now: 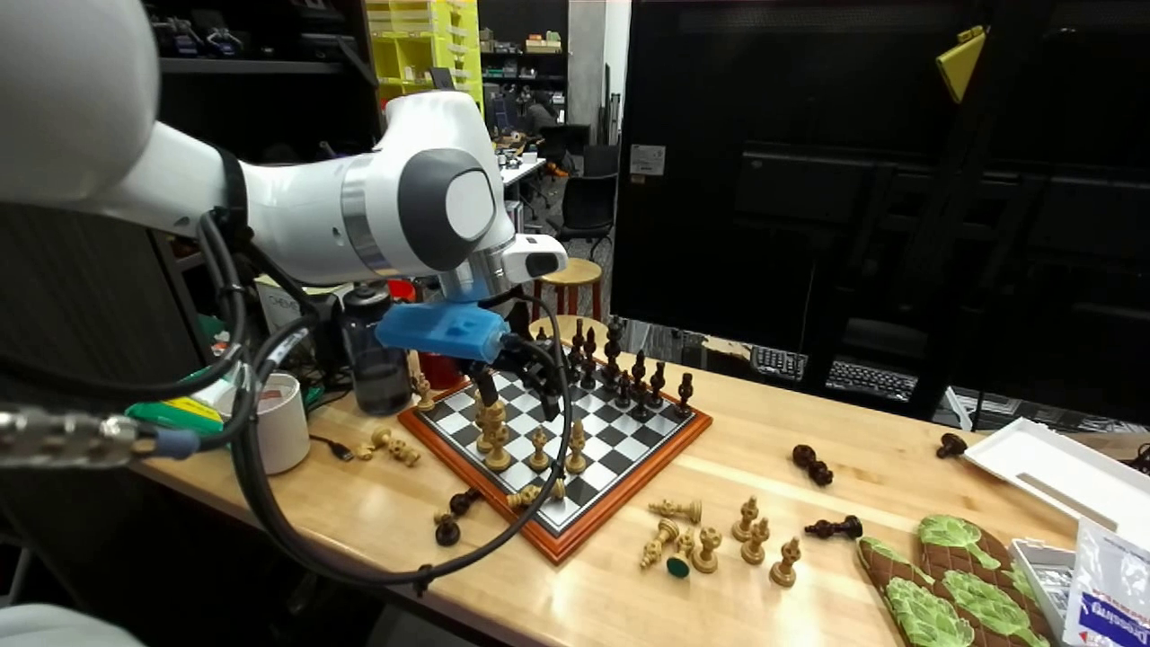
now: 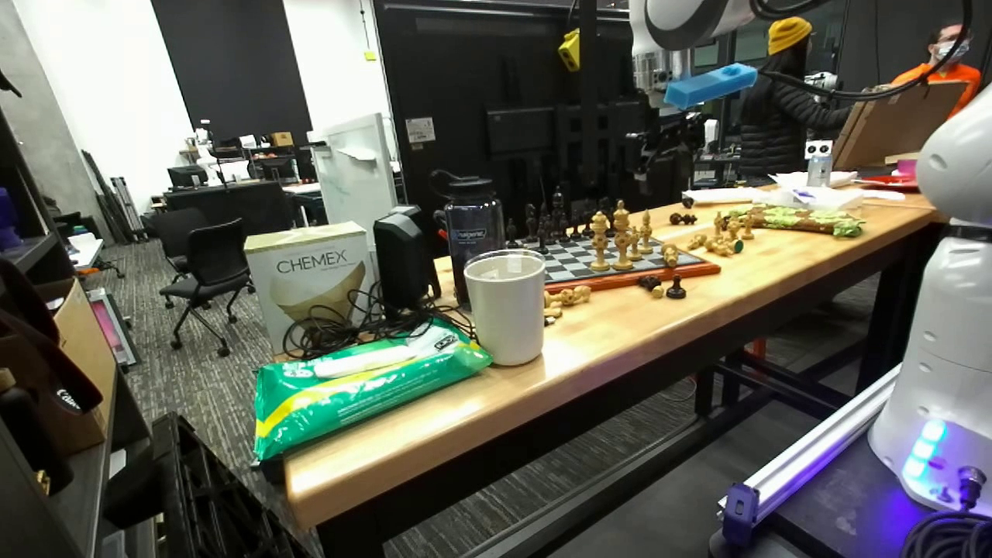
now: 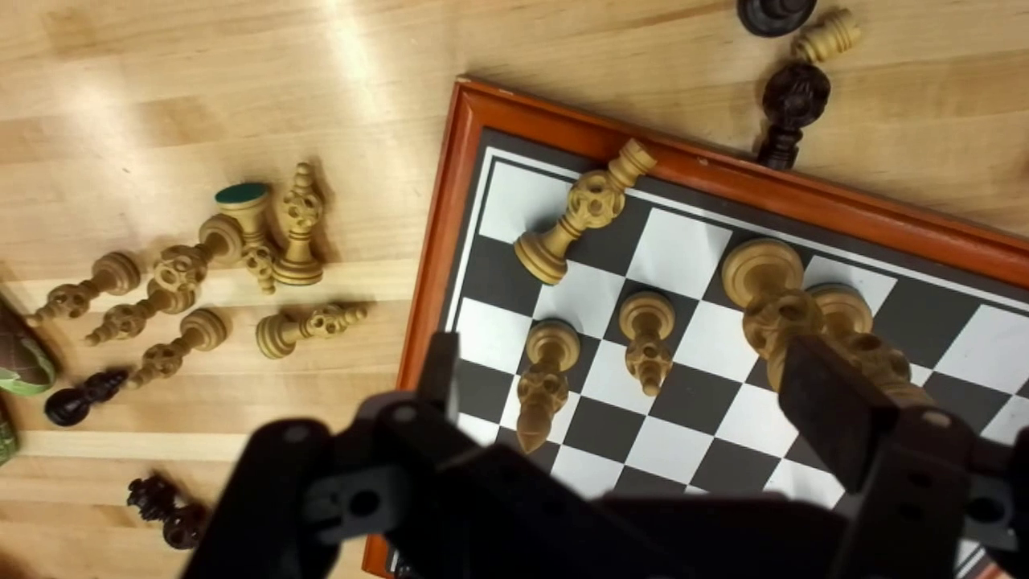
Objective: Move the black chess piece in front of the others to the back of the chess board
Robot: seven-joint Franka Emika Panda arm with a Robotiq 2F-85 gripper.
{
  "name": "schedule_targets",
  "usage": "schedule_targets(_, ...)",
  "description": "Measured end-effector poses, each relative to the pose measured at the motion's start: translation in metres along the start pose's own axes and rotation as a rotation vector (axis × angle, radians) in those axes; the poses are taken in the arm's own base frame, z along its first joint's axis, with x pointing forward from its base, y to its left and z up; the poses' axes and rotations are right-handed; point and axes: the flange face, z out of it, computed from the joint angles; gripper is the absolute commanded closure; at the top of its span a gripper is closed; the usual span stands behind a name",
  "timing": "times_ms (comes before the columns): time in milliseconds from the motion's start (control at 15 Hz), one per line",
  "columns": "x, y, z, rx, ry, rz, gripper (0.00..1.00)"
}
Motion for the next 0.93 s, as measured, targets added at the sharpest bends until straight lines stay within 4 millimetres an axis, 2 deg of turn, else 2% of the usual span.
schedule_targets(333,0.023,-0.003,0.007,0.031,0.017,0.040,0.00)
schedule_targets(933,0.104,-0.051,0.022,0.101,0.084,-0.001,0.00)
